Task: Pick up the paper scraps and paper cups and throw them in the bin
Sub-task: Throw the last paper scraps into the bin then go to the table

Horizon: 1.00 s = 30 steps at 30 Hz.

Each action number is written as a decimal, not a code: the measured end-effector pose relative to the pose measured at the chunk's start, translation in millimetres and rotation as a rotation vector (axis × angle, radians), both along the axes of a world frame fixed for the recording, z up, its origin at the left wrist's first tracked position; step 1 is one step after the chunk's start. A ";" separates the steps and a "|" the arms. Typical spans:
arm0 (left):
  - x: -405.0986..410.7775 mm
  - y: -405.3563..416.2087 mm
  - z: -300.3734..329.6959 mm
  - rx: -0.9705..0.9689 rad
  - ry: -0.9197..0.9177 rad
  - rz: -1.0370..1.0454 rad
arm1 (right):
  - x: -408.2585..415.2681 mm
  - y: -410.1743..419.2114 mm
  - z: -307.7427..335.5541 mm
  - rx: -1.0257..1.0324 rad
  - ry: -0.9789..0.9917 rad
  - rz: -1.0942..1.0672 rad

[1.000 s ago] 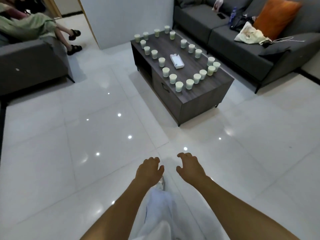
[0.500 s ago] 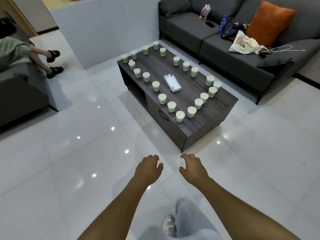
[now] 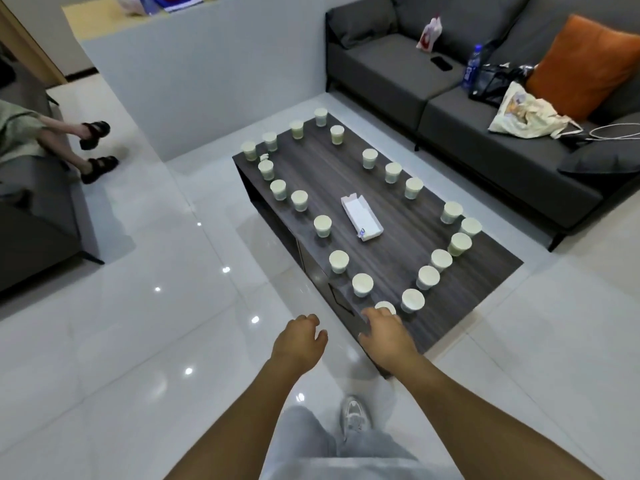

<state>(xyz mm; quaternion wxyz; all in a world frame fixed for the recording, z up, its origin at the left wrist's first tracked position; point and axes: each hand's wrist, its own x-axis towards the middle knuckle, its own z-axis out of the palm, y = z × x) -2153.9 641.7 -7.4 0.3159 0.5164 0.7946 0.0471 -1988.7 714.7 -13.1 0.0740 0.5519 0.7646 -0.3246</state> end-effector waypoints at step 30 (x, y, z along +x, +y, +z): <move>-394.7 422.8 -21.4 -0.072 -0.060 -0.077 | -370.7 396.4 -30.3 -0.137 0.001 -0.211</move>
